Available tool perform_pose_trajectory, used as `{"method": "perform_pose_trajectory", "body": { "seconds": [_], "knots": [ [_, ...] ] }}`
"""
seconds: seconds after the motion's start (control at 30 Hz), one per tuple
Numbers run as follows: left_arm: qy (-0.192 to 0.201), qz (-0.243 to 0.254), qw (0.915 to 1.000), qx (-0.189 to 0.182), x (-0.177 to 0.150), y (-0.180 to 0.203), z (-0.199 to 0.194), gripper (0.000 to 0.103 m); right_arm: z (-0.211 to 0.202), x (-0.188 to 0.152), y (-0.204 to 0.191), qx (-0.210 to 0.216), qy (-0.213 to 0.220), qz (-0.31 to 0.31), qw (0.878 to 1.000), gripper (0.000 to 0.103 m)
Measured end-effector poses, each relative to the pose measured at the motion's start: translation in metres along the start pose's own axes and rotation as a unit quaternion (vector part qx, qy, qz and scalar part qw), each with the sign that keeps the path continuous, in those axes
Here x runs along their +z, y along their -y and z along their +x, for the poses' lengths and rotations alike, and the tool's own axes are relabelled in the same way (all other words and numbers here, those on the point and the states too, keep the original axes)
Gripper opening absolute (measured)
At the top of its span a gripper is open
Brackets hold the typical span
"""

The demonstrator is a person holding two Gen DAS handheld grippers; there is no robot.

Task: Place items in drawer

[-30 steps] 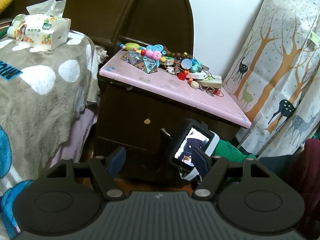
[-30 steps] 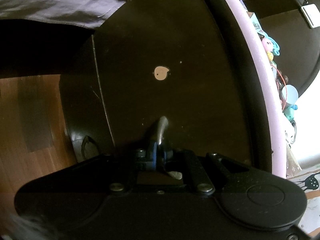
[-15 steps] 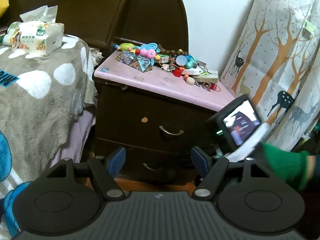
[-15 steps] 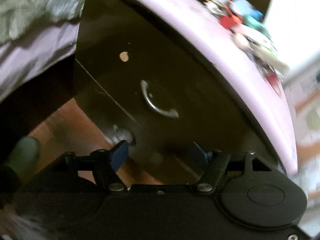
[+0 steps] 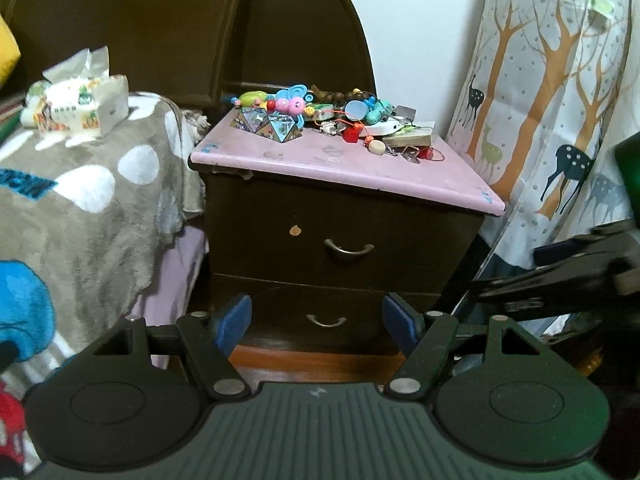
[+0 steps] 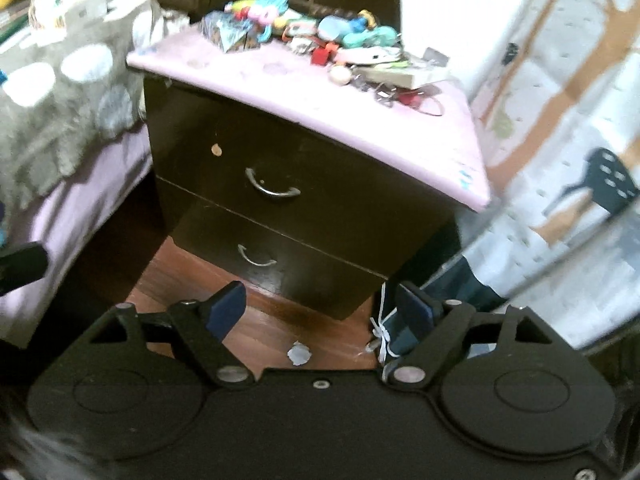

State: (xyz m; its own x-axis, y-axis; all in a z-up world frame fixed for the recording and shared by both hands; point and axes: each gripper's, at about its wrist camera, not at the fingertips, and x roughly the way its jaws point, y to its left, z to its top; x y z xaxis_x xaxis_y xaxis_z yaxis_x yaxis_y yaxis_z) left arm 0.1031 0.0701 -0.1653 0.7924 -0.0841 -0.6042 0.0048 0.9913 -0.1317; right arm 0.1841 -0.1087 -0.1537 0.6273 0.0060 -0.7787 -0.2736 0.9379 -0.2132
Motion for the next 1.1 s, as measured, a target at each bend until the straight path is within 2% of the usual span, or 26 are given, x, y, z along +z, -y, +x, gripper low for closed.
{"method": "perform_pose_trajectory", "body": {
  "seconds": [0.1, 0.13, 0.2, 0.57, 0.7, 1.1],
  "knots": [
    [0.004, 0.013, 0.9997, 0.023, 0.003, 0.014, -0.012, 0.075, -0.025, -0.008, 0.008, 0.008, 0.009, 0.026, 1.000, 0.084],
    [0.008, 0.013, 0.9996, 0.024, 0.004, 0.017, -0.017, 0.083, -0.034, -0.011, 0.011, 0.010, 0.012, 0.034, 0.999, 0.084],
    [0.015, 0.015, 0.9995, 0.025, 0.005, 0.024, -0.027, 0.090, -0.047, -0.015, 0.015, 0.013, 0.014, 0.052, 0.998, 0.085],
    [0.027, 0.026, 0.9991, 0.021, 0.011, 0.041, -0.072, 0.091, -0.112, -0.038, 0.023, -0.006, 0.054, 0.083, 0.995, 0.089],
    [0.028, 0.030, 0.9990, 0.018, 0.013, 0.045, -0.087, 0.091, -0.131, -0.046, 0.022, -0.008, 0.053, 0.099, 0.994, 0.090],
    [0.051, 0.055, 0.9971, 0.010, 0.023, 0.061, -0.130, 0.091, -0.174, -0.056, 0.018, -0.011, 0.087, 0.096, 0.992, 0.091]
  ]
}}
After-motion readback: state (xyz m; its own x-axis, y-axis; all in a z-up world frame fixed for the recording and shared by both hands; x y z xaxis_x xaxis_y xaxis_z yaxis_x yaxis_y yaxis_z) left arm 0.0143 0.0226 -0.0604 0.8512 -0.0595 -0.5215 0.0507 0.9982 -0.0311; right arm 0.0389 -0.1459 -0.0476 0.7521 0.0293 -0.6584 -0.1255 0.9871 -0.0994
